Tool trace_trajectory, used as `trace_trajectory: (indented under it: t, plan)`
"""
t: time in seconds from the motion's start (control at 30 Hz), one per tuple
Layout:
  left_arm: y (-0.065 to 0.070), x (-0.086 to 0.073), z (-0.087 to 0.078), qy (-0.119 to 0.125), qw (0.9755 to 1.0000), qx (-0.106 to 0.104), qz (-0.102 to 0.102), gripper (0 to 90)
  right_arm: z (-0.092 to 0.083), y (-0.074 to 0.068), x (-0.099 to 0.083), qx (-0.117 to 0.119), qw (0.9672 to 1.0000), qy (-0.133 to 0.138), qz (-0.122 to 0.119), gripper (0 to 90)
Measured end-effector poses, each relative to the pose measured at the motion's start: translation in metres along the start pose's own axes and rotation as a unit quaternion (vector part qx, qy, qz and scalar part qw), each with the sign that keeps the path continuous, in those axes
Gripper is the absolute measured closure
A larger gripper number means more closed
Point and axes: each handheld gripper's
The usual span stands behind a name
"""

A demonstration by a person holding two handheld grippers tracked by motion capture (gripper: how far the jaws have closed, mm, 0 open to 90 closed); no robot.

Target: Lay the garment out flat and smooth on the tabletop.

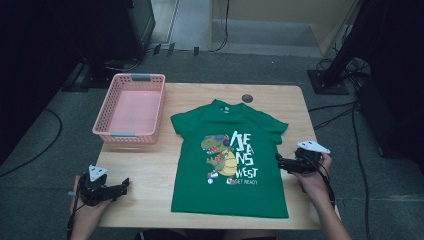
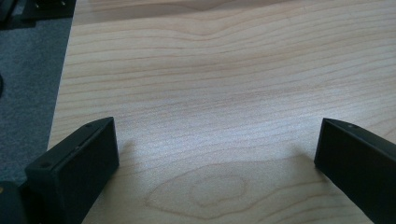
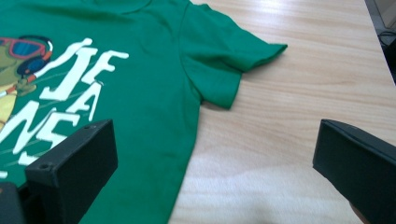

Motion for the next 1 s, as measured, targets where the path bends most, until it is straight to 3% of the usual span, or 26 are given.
trace_trajectory:
  t: [1.0]
  plan:
    - [0.000,0.000,0.000,0.000,1.0000,-0.001,0.001,0.0,-0.024,0.021,-0.043,-0.019,0.9996,-0.016,0.009,0.0]
Point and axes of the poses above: each handheld gripper's, and its own axes: z roughly forward along the jaws, x roughly out of its top, y roughly to its right, and after that the axes turned 7 degrees about -x, right-handed
